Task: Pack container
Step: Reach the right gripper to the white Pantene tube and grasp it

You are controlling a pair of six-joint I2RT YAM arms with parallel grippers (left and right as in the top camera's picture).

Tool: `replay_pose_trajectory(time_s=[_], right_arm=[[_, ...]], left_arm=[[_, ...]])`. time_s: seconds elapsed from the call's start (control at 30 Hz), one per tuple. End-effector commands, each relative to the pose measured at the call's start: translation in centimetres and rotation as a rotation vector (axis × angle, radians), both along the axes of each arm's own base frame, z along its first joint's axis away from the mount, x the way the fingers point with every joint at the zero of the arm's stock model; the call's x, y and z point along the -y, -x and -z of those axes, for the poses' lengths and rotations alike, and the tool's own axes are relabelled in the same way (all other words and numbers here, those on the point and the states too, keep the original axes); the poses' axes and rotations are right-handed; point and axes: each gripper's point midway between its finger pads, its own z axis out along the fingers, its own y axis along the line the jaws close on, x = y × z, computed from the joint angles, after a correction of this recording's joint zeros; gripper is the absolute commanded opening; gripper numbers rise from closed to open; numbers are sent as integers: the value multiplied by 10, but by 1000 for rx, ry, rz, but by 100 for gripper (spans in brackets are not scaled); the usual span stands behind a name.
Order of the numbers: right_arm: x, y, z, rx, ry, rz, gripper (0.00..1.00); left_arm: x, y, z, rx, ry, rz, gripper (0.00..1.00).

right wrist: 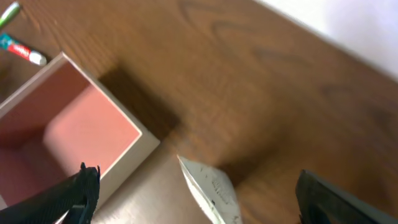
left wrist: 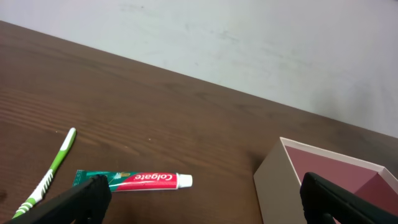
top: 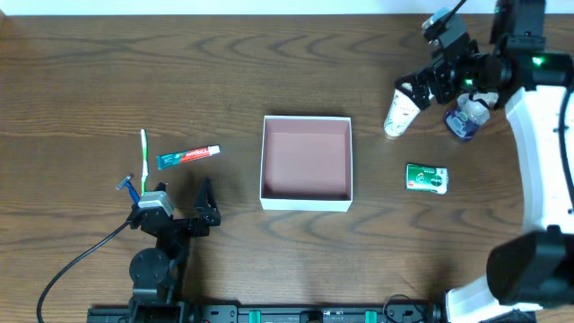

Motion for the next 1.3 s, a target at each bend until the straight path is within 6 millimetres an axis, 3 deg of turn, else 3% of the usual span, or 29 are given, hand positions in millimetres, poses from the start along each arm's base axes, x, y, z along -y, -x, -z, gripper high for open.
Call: replay_pose_trajectory(time_s=[0.0, 0.17, 0.67, 1.27], right_arm=[[6, -2, 12, -30, 23, -8, 95], [10, -2, 27, -75, 42, 4, 90], [14, 7, 37, -133, 65, 21, 66], [14, 16, 60, -188, 63, 18, 59]], left_arm=[[-1, 1, 17, -53, -12, -4, 98], [-1, 1, 17, -53, -12, -4, 98], [-1, 1, 17, -53, -12, -4, 98], [-1, 1, 17, -53, -12, -4, 98]])
